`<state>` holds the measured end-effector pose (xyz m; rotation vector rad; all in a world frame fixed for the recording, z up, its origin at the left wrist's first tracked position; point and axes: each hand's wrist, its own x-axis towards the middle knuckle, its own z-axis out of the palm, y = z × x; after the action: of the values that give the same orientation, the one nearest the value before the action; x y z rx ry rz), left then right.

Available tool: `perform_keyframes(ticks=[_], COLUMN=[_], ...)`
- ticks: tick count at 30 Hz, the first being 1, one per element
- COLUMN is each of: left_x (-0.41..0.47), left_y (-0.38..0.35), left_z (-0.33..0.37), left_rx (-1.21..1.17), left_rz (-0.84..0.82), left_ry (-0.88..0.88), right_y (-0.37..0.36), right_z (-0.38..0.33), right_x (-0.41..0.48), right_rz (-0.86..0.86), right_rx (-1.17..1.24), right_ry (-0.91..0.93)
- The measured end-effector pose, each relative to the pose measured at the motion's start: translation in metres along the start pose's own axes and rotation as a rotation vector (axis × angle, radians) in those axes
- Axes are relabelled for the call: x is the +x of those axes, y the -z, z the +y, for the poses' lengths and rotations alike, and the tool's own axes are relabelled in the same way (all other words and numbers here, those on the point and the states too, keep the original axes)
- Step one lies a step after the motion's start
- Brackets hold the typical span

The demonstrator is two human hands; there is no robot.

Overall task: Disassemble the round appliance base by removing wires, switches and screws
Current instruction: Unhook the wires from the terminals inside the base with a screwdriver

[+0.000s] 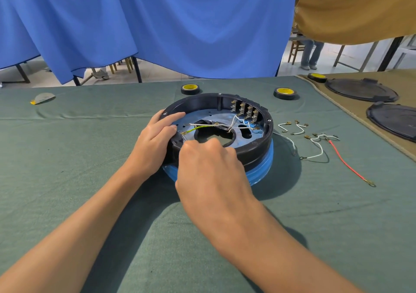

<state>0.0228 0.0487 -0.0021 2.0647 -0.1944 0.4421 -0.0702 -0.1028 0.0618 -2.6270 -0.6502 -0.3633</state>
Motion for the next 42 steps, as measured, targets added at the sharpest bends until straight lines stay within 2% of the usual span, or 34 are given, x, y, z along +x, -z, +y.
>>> perform_keyframes(ticks=[14, 21, 26, 29, 33, 36, 39, 42], left_x=[0.001, 0.0, -0.001, -0.006, -0.012, -0.008, -0.003, 0.0], left_y=[0.0, 0.001, 0.001, 0.002, 0.004, 0.001, -0.001, -0.001], left_z=[-0.004, -0.001, 0.002, 0.003, 0.003, 0.002, 0.003, -0.002], left_rx=[0.009, 0.028, 0.044, 0.116, 0.172, 0.144, 0.019, 0.007], left_rz=[0.016, 0.018, 0.003, -0.019, -0.052, -0.024, 0.013, 0.022], left_ry=[-0.027, 0.005, 0.022, -0.033, -0.082, -0.071, -0.01, -0.015], right_y=[-0.01, -0.002, -0.002, -0.007, -0.008, -0.015, -0.012, -0.012], right_z=[0.018, 0.009, 0.001, -0.006, -0.019, -0.012, 0.001, 0.006], right_x=[0.0, 0.002, 0.0, -0.001, 0.002, 0.001, -0.001, -0.003], right_rz=[0.064, 0.035, 0.057, 0.046, 0.088, 0.08, 0.128, 0.12], right_rx=[0.056, 0.065, -0.002, -0.058, -0.203, -0.116, -0.02, 0.007], right_ry=[0.041, 0.031, 0.016, 0.004, -0.096, -0.004, -0.004, -0.004])
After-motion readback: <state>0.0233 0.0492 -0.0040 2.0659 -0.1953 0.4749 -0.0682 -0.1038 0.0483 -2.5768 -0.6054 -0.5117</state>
